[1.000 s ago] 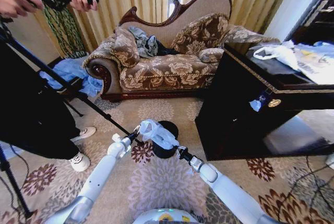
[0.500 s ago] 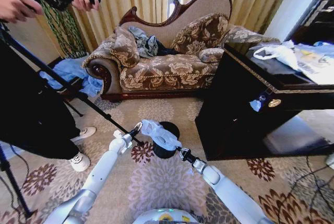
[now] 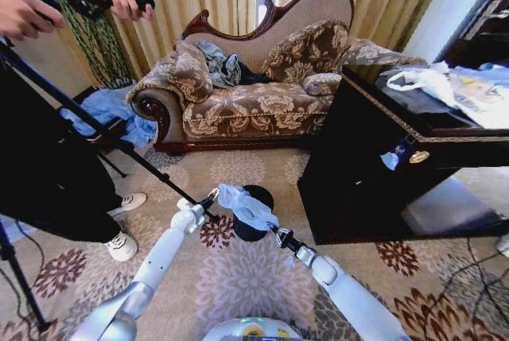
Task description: Place a garbage bag over the trash bin.
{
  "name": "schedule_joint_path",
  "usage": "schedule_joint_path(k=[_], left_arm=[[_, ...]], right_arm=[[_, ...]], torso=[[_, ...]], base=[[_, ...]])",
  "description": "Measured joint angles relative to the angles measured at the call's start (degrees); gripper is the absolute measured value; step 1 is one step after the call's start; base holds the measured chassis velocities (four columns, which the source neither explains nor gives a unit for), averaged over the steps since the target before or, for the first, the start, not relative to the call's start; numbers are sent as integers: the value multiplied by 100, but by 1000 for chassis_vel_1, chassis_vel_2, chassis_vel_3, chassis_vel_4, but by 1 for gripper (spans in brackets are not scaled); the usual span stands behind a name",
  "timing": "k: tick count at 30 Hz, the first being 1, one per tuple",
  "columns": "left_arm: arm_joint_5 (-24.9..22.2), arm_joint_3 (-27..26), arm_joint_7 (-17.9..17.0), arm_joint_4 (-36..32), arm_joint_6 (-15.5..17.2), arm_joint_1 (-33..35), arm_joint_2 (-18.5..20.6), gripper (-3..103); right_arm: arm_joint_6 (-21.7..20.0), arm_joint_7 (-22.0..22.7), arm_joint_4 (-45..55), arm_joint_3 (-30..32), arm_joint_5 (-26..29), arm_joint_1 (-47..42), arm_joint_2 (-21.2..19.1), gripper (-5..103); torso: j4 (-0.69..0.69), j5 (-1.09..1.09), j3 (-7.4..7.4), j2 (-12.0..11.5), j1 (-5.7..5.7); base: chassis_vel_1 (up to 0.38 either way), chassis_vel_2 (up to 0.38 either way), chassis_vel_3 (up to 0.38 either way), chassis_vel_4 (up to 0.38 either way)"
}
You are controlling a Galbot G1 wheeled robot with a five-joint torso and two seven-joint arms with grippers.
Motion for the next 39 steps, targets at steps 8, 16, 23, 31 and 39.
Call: schedule_joint_path(k=[8, 16, 23, 31, 39], left_arm=[[-180, -162, -88, -410, 32, 356, 277, 100], [-14, -67, -44, 103, 30, 100, 215, 100], [210, 9, -132, -29, 107, 166, 247, 100], [716, -155, -236, -1247, 272, 1023, 1305, 100], [3058, -251, 81, -2508, -655, 1767, 2308, 100]], right_arm=[[-82, -44, 373, -194, 302, -143, -50, 0], [-53, -93, -184, -204, 111, -14, 268, 0], [-109, 137, 73, -220, 25, -114, 139, 1], [-129, 314, 786, -171, 262, -408, -53, 27], [-108, 327, 1399, 166, 476, -732, -115, 54]], torso=[[2, 1, 0, 0, 0], [2, 1, 1, 0, 0], [-1, 0, 1, 0, 2], [4, 0, 0, 0, 1], [3, 0, 0, 0, 0]], base=[[0, 0, 0, 0], [0, 0, 0, 0], [0, 0, 0, 0], [0, 0, 0, 0], [0, 0, 0, 0]])
